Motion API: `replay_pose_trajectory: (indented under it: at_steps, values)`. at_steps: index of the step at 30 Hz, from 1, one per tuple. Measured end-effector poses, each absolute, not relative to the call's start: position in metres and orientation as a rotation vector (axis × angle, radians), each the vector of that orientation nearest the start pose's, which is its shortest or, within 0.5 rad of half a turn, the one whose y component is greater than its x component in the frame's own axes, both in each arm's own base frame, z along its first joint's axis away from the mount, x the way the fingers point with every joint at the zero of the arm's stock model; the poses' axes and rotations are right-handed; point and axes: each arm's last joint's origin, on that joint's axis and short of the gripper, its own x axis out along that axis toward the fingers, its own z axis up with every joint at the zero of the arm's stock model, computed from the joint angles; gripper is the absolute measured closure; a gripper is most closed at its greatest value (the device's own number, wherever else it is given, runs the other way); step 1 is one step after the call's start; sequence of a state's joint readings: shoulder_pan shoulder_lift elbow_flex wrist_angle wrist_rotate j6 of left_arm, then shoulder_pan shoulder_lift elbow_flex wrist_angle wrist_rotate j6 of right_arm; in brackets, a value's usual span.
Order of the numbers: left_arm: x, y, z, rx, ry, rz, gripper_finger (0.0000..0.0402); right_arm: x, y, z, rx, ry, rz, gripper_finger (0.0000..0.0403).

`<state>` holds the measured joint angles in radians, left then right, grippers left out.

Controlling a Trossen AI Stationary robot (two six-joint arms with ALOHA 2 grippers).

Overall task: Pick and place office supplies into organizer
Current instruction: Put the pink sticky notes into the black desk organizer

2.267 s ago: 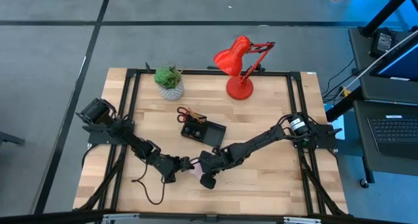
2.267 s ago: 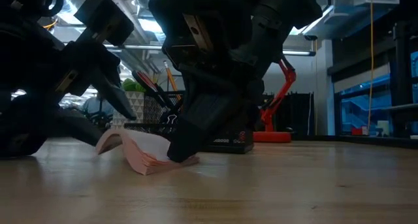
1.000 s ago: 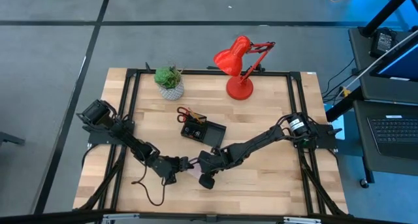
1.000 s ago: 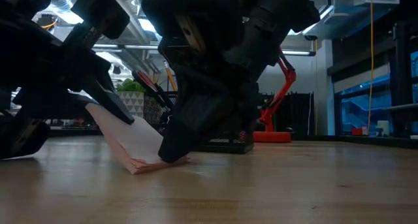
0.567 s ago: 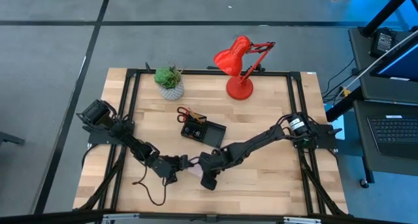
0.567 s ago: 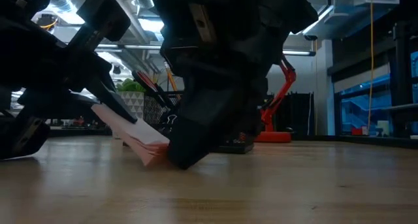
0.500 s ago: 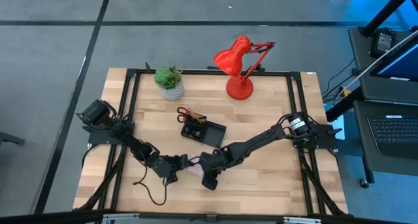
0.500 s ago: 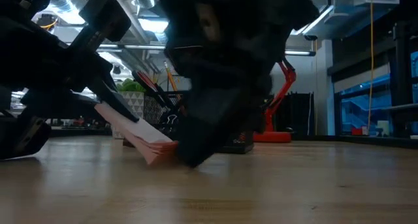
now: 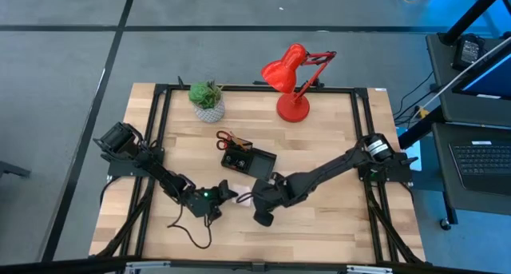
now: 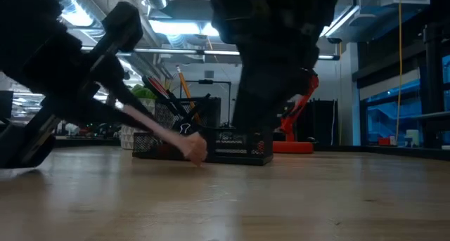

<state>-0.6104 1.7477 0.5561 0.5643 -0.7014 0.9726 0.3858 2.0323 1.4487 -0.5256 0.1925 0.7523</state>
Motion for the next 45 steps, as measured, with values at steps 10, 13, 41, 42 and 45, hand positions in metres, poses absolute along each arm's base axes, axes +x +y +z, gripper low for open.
replay_pose_trajectory:
  at_steps: [10,13,41,42,45]
  values:
    - [0.27,-0.152,0.131,1.14,0.503,0.088,0.0392,0.374,0.153,0.164,0.276,1.173,-0.291,0.0323]
    - [0.279,-0.151,0.139,1.118,0.536,0.167,0.0392,0.364,0.153,0.162,0.186,1.221,-0.359,0.0323]
    - [0.365,-0.159,0.142,0.982,0.702,0.657,0.0393,0.275,0.194,0.17,0.001,1.31,-0.921,0.0323]
    - [0.366,-0.159,0.143,0.974,0.705,0.662,0.0393,0.273,0.196,0.17,0.004,1.305,-0.921,0.0323]
    - [0.367,-0.154,0.144,0.955,0.727,0.679,0.0393,0.269,0.201,0.17,0.011,1.292,-0.92,0.0323]
